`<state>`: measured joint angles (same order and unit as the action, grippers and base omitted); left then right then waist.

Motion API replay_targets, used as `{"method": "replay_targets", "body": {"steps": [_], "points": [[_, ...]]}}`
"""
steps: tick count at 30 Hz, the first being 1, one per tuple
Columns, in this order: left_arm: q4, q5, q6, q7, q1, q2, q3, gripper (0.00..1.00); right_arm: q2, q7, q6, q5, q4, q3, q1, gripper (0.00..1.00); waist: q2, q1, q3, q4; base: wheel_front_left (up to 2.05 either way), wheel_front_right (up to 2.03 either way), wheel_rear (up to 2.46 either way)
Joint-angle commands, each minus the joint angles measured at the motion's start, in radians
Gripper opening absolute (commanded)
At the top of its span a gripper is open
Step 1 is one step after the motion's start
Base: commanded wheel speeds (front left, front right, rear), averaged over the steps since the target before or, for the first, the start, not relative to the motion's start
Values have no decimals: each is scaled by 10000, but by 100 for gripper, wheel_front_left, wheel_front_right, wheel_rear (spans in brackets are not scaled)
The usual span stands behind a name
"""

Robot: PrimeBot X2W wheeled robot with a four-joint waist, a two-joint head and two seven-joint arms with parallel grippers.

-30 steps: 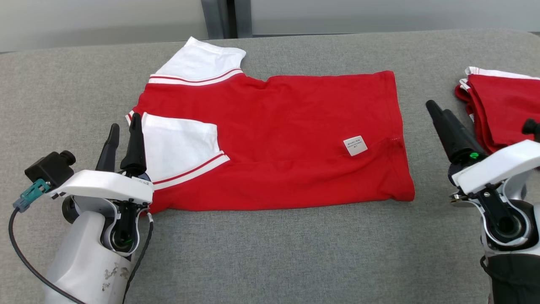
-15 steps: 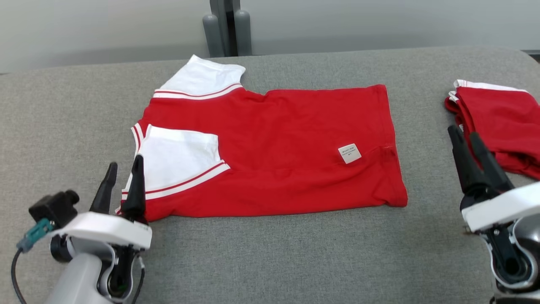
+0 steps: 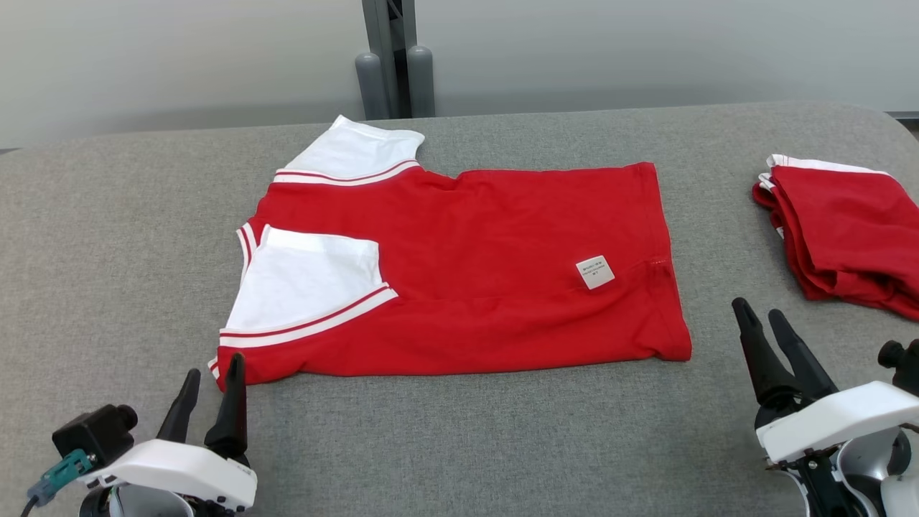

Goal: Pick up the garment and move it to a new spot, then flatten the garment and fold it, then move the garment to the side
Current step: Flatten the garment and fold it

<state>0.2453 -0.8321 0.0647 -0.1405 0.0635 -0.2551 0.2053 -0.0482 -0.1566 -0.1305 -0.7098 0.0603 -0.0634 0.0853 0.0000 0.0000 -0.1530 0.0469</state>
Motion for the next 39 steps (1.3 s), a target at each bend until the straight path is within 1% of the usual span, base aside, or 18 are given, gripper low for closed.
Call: {"method": "replay_targets", "body": {"steps": [1, 6, 11, 14, 18, 27, 28, 29, 30, 31, 32, 33, 34, 39], "points": [[-109, -81, 144, 125, -129, -67, -41, 100, -54, 132, -5, 68, 87, 41, -86, 100, 0, 0, 12, -11, 0, 0, 0], [-356, -307, 519, 703, -444, -42, -7, 100, -54, 345, -5, 79, 341, 243, -58, 100, 0, 0, 34, -12, 0, 0, 0], [-250, -842, 634, 1276, -500, 121, -98, 100, -54, 409, -5, 78, 433, 365, 71, 100, 0, 0, -1, 65, 0, 0, 0], [-54, -1302, 526, 1486, -317, 329, -252, 100, -54, 438, -5, 62, 451, 418, 118, 100, 0, 0, -60, 140, 0, 0, 0], [411, -1725, 398, 1633, -45, 442, -452, 100, -52, 426, -5, 35, 476, 506, 213, 100, 0, 0, -130, 281, 0, 0, 0], [1579, -2269, -148, 1404, 732, 434, -944, 100, -52, 377, -3, 109, 415, 485, 301, 100, 0, 0, -293, 547, 0, 0, 0], [1712, -2279, -215, 1376, 834, 419, -980, 87, -52, 367, -5, 113, 409, 492, 309, 100, 0, 0, -308, 567, 0, 0, 0], [1843, -2247, -249, 1295, 936, 395, -992, 60, -54, 361, -5, 113, 408, 501, 317, 100, 0, 0, -323, 585, 0, 0, 0], [1957, -2219, -309, 1256, 1022, 385, -996, 44, -54, 355, -3, 112, 409, 507, 314, 100, 0, 0, -336, 601, 0, 0, 0], [1957, -2219, -309, 1256, 1022, 385, -996, 44, -54, 355, -3, 112, 409, 507, 314, 100, 0, 0, -336, 601, 0, 0, 0], [2142, -2119, -433, 1140, 1187, 357, -943, 13, -54, 327, -5, 118, 412, 520, 319, 100, 0, 0, -365, 621, 0, 0, 0], [2142, -2119, -433, 1140, 1187, 357, -943, 13, -54, 327, -5, 118, 412, 520, 319, 100, 0, 0, -365, 621, 0, 0, 0], [2231, -2081, -483, 1085, 1263, 348, -904, 0, -54, 316, -5, 118, 407, 523, 326, 100, 0, 0, -377, 623, 0, 0, 0], [2428, -1795, -752, 912, 1539, 317, -656, 0, -54, 261, -5, 128, 425, 519, 332, 100, 0, 0, -407, 602, 0, 0, 0]]}}
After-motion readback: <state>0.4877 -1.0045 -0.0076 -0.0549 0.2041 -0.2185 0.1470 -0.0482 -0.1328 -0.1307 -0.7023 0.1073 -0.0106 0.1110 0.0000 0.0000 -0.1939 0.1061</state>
